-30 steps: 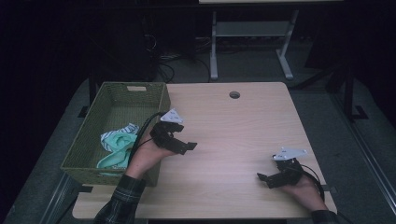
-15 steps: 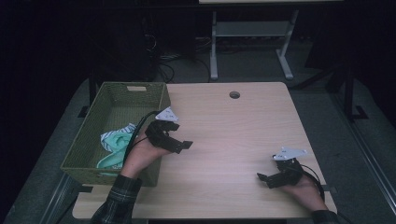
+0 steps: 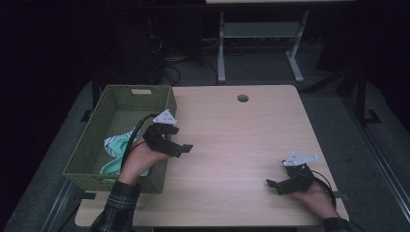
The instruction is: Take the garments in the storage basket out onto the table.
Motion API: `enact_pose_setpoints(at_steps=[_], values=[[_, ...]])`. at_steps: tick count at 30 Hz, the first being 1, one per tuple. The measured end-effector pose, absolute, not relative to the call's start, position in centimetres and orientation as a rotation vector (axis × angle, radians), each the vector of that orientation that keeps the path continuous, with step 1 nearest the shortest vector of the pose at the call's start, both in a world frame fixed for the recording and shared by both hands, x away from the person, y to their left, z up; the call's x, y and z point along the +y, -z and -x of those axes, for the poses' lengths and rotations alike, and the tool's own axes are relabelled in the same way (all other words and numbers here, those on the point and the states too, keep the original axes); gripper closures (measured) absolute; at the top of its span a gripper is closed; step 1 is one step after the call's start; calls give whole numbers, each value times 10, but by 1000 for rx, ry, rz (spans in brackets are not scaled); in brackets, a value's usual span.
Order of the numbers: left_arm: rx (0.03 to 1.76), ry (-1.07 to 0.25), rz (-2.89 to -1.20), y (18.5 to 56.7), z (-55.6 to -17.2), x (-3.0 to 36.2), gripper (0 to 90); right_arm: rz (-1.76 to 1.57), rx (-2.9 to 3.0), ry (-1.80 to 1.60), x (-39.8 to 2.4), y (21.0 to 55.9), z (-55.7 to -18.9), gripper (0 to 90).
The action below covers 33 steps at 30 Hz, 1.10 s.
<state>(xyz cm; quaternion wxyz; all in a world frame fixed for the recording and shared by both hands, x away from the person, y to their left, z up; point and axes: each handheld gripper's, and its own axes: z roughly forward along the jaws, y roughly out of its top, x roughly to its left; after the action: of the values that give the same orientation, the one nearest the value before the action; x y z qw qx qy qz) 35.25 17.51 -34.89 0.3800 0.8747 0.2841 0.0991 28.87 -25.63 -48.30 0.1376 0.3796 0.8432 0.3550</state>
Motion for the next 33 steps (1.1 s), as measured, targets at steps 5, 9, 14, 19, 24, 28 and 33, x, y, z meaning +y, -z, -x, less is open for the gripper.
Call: enact_pose_setpoints(at_steps=[5, 9, 14, 19, 24, 28, 33], values=[[737, -254, -2230, 348, -353, 179, 148, -1098, 2440, -1027, -256, 483, -289, 17], [745, -262, -2225, 346, -353, 184, 148, -1098, 2440, -1027, -256, 483, -289, 17], [766, -275, -2228, 345, -353, 191, 148, -1098, 2440, -1027, -256, 483, -289, 17], [783, -285, -2219, 344, -353, 196, 148, -1099, 2440, -1027, -256, 483, -289, 17], [803, -302, -2211, 342, -353, 202, 148, -1099, 2440, -1027, -256, 483, -289, 17], [817, -309, -2206, 341, -353, 208, 148, -1099, 2440, -1027, -256, 483, -289, 17], [843, -328, -2188, 338, -353, 219, 148, -1099, 2440, -1027, -256, 483, -289, 17]])
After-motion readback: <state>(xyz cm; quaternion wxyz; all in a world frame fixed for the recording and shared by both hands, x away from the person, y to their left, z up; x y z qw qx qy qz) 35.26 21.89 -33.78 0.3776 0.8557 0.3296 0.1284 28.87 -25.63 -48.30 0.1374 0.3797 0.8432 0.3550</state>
